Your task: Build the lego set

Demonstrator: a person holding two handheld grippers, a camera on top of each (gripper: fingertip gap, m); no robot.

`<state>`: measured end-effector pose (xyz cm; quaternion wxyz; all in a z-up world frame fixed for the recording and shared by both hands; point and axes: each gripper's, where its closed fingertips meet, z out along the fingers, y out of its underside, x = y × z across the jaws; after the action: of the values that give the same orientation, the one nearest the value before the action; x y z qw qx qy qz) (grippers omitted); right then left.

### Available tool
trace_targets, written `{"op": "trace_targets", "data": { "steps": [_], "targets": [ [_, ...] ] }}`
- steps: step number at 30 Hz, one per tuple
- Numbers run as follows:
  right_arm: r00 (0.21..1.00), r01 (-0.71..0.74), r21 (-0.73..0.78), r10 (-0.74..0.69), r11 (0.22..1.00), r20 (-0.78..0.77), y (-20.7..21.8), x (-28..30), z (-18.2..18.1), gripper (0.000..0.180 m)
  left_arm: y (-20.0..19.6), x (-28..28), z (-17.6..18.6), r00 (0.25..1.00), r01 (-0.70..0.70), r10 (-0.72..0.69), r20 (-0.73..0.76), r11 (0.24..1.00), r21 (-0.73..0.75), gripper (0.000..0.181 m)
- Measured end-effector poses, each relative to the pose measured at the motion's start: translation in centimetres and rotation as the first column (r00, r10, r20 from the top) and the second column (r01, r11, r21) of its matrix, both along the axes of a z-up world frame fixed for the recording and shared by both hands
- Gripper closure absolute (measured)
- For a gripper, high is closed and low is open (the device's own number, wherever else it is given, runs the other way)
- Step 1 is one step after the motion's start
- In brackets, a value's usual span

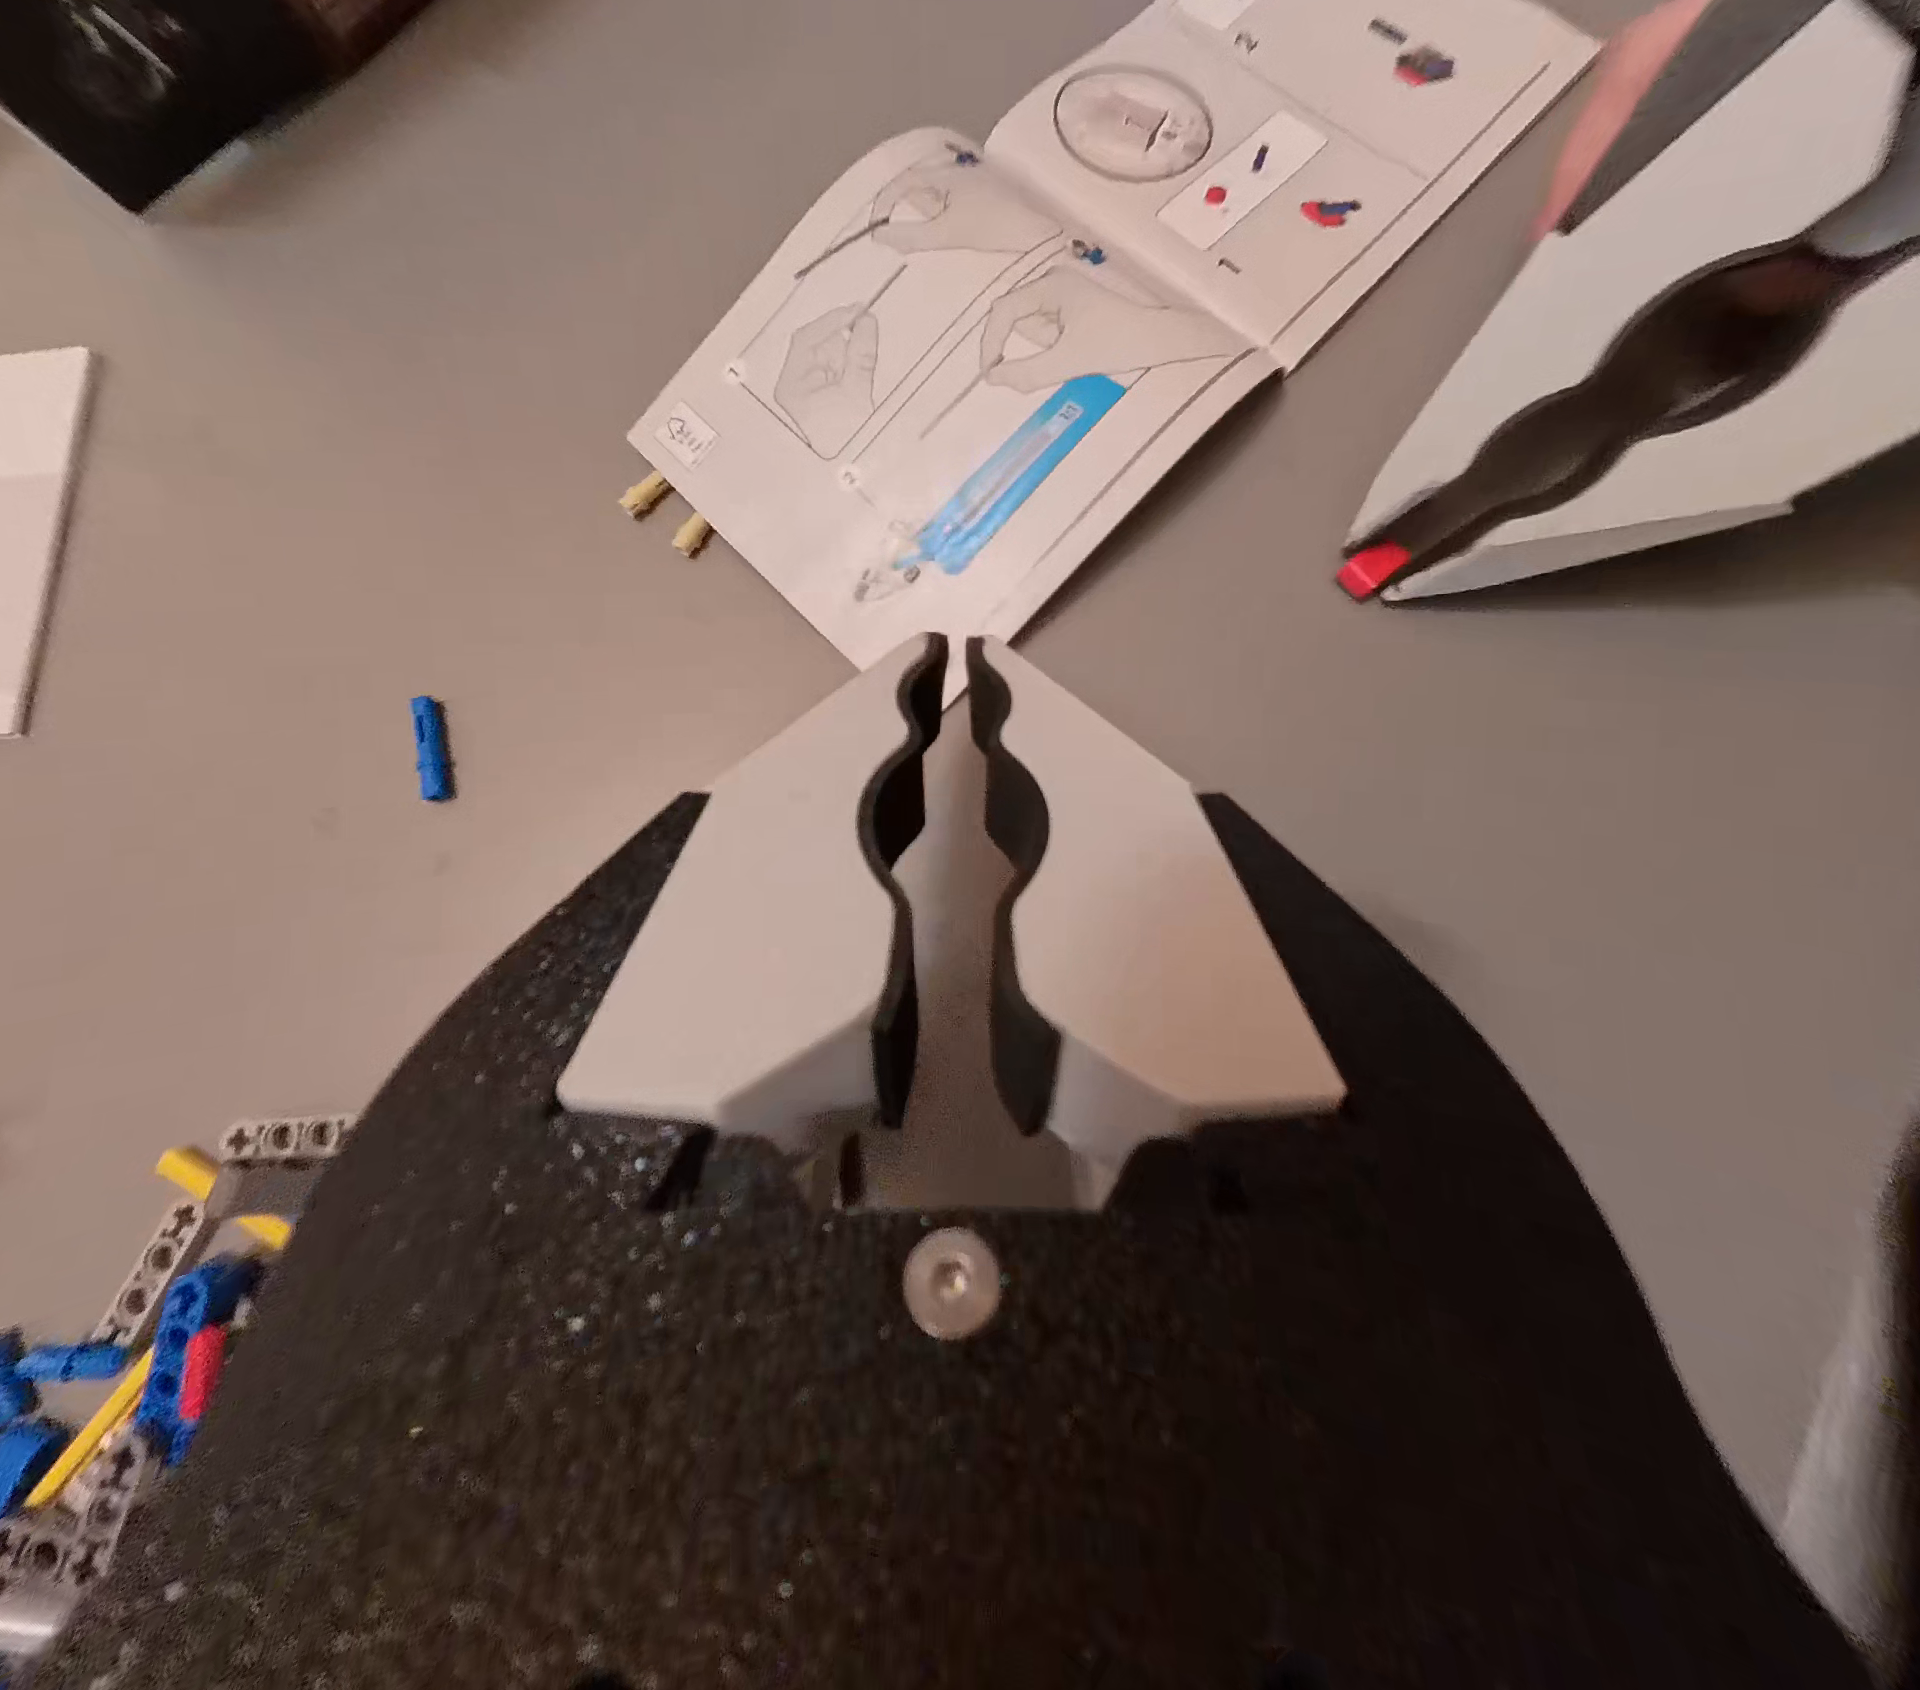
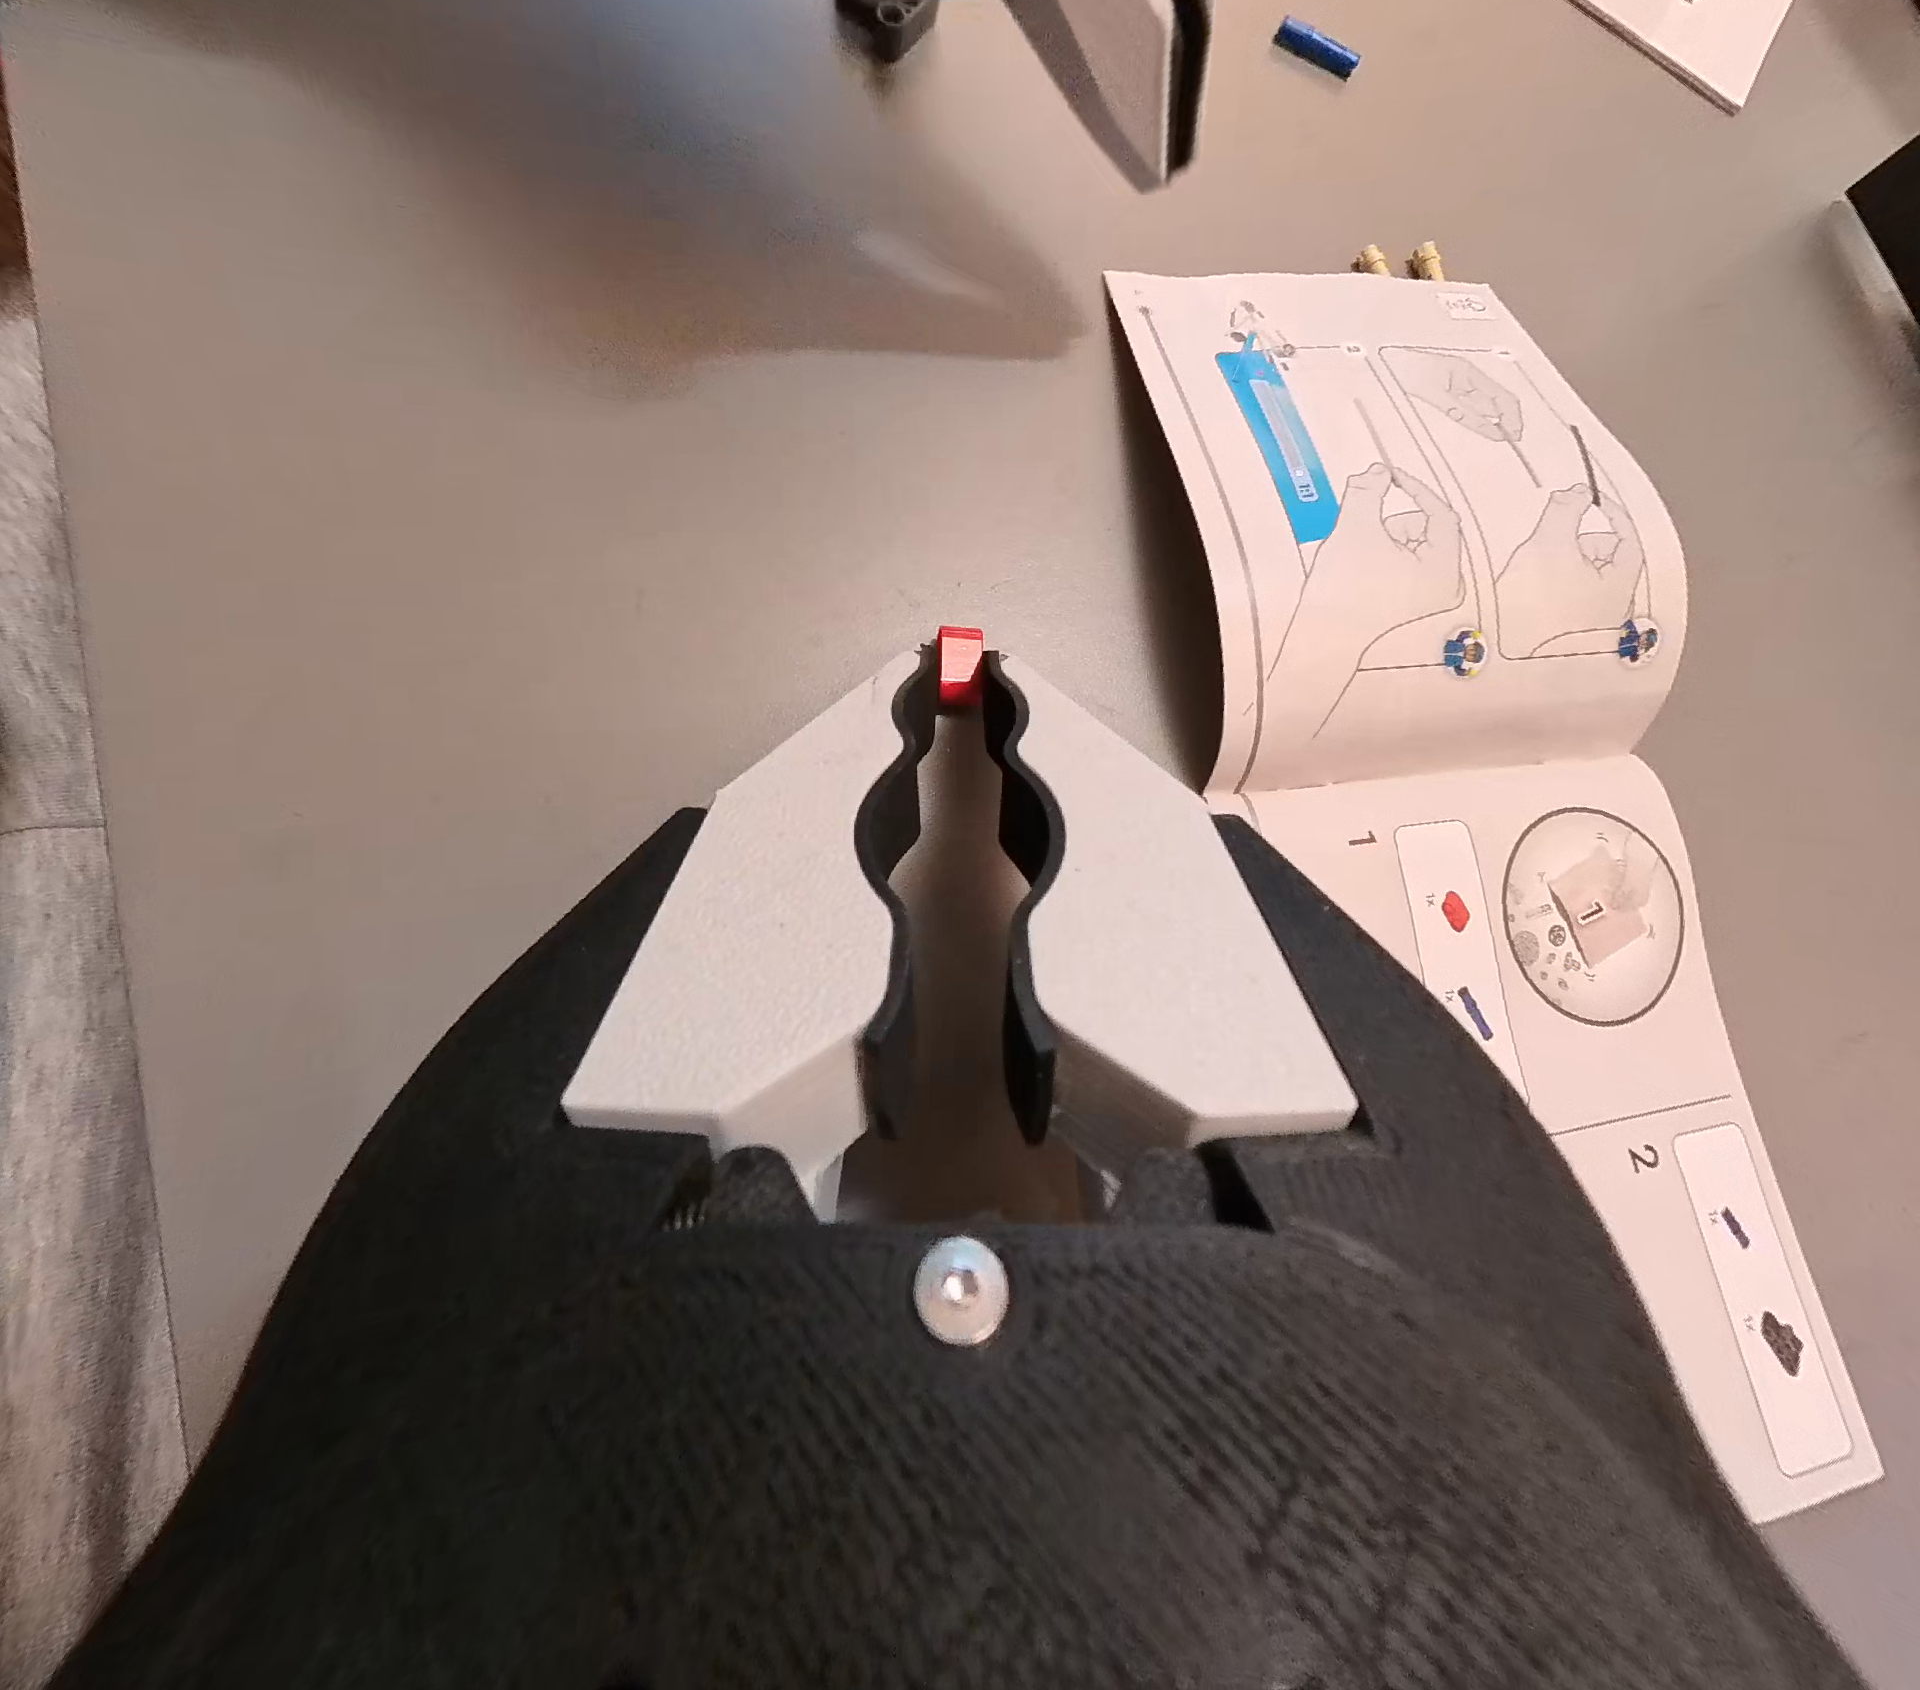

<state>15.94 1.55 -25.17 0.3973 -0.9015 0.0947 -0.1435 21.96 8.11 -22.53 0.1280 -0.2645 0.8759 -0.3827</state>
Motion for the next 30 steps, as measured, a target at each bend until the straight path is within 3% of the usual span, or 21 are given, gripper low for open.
{"op": "trace_targets", "data": {
  "steps": [7, 12, 17, 22, 30],
  "targets": [
    [1.0, 0.0, 0.006, 0.0, 1.0, -0.021, 0.0, 0.0, 0.0, 0.173, 0.4, 0.2, -3.1, 0.999, -0.006, 0.012, -0.047, 0.992, 0.124, 0.181],
    [0.999, 0.0, 0.012, 0.001, 1.0, -0.044, 0.0, 0.0, 0.0, 0.173, 0.1, 0.0, -2.9, 0.999, 0.002, 0.004, -0.055, 0.995, 0.104, 0.181],
    [0.999, 0.0, 0.011, 0.001, 1.0, -0.042, 0.0, 0.0, 0.0, 0.173, -1.6, 1.0, -1.0, 1.0, -0.011, 0.011, -0.029, 1.0, -0.012, 0.181],
    [0.999, 0.0, 0.013, 0.001, 1.0, -0.05, 0.0, 0.0, 0.0, 0.173, -1.9, 1.6, -3.1, 0.997, -0.029, 0.033, -0.066, 0.998, 0.056, 0.181],
    [0.999, 0.0, 0.014, 0.001, 1.0, -0.055, 0.0, 0.0, 0.0, 0.173, -1.2, 1.1, -3.1, 0.997, -0.035, 0.039, -0.065, 0.997, 0.07, 0.181]
  ]
}}
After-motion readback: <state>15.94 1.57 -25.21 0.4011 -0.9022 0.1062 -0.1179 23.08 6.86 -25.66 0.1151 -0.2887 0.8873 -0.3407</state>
